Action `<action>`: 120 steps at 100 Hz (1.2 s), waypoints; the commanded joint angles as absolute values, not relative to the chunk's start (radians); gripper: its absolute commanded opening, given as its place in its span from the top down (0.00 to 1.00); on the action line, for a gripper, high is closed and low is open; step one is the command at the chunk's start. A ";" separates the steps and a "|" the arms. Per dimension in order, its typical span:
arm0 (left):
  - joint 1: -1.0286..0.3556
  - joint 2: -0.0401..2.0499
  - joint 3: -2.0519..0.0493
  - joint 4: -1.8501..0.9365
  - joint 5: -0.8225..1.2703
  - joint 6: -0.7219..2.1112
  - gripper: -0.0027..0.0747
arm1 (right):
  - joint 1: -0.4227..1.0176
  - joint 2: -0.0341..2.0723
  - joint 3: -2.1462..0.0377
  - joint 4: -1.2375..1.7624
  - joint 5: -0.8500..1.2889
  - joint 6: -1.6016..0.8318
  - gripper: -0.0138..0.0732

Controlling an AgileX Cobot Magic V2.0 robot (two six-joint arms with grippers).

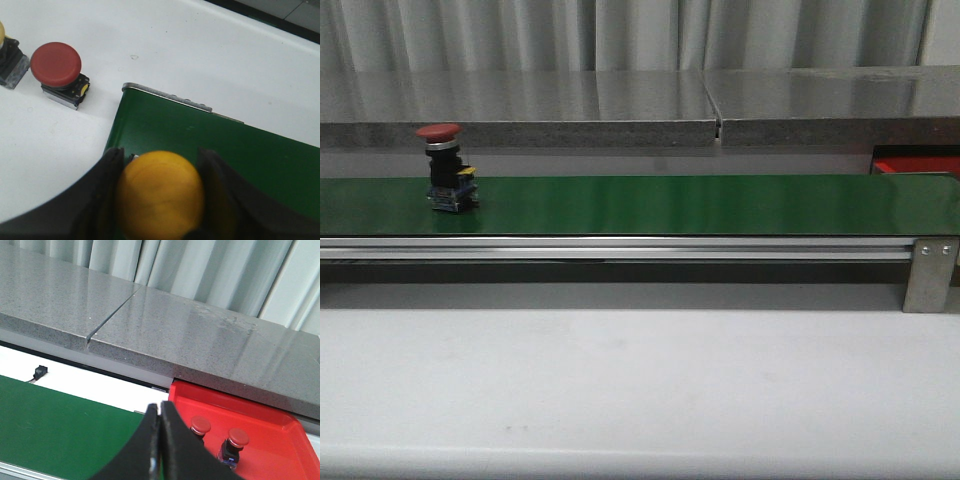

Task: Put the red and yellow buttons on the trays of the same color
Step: 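Set the yellow button on the green belt and release it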

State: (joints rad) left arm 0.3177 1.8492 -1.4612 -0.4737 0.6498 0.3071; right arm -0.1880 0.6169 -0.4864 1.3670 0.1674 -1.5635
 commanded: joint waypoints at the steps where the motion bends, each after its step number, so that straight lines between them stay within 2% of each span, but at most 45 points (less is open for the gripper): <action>1: 0.310 1.800 -1.486 -0.498 0.605 0.305 0.99 | -0.188 0.615 -0.514 1.384 0.155 -1.574 0.92; 60: 0.310 1.825 -1.485 -0.486 0.618 0.305 0.97 | -0.188 0.615 -0.514 1.384 0.155 -1.574 0.92; 70: 0.310 1.825 -1.485 -0.486 0.630 0.309 0.83 | -0.188 0.615 -0.514 1.384 0.155 -1.574 0.92; 77: 0.308 1.825 -1.485 -0.488 0.640 0.330 0.67 | -0.188 0.615 -0.514 1.384 0.155 -1.574 0.92; 89: 0.306 1.825 -1.485 -0.522 0.653 0.366 0.31 | -0.188 0.615 -0.514 1.384 0.155 -1.574 0.92; 96: 0.306 1.825 -1.485 -0.527 0.653 0.368 0.18 | -0.188 0.615 -0.514 1.384 0.155 -1.574 0.92; 103: 0.306 1.825 -1.485 -0.527 0.653 0.368 0.13 | -0.188 0.615 -0.514 1.384 0.155 -1.574 0.92; 120: 0.306 1.800 -1.485 -0.535 0.628 0.368 0.14 | -0.188 0.615 -0.514 1.384 0.155 -1.574 0.92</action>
State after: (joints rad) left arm 0.3136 1.8771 -1.4612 -0.4961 0.6780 0.3643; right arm -0.1880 0.6169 -0.4864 1.3670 0.1674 -1.5635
